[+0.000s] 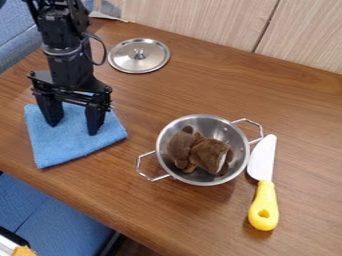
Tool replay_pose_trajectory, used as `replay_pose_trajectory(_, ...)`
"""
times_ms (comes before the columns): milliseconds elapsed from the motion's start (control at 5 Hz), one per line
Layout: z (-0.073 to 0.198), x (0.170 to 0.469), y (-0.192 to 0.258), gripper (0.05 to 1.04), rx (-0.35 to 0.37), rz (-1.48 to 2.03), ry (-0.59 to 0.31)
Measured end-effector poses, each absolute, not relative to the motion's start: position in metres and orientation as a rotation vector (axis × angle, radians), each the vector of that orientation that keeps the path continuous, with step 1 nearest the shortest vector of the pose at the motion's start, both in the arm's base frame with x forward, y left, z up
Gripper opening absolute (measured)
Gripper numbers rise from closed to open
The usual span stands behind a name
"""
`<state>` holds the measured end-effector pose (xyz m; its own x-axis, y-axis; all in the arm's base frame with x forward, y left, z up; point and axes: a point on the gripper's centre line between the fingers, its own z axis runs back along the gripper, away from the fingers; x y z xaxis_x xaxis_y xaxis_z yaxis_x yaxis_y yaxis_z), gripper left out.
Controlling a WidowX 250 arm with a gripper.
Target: Move the blue cloth to the top left side of the table
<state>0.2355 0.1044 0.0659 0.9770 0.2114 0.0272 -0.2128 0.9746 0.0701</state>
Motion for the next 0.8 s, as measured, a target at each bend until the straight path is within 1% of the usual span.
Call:
replay_pose_trajectory(200, 0.066, 0.247, 0.096, 1.001, 0.062, 0.171, -0.04)
replay_pose_trajectory(400, 0.068, 0.273, 0.076, 1.001, 0.048, 0.101, -0.083)
replay_pose_trajectory(600, 0.068, 0.303, 0.044, 1.001, 0.011, 0.004, -0.118)
replay_pose_trajectory(800, 0.069, 0.331, 0.018, 1.001, -0.021, -0.072, -0.132)
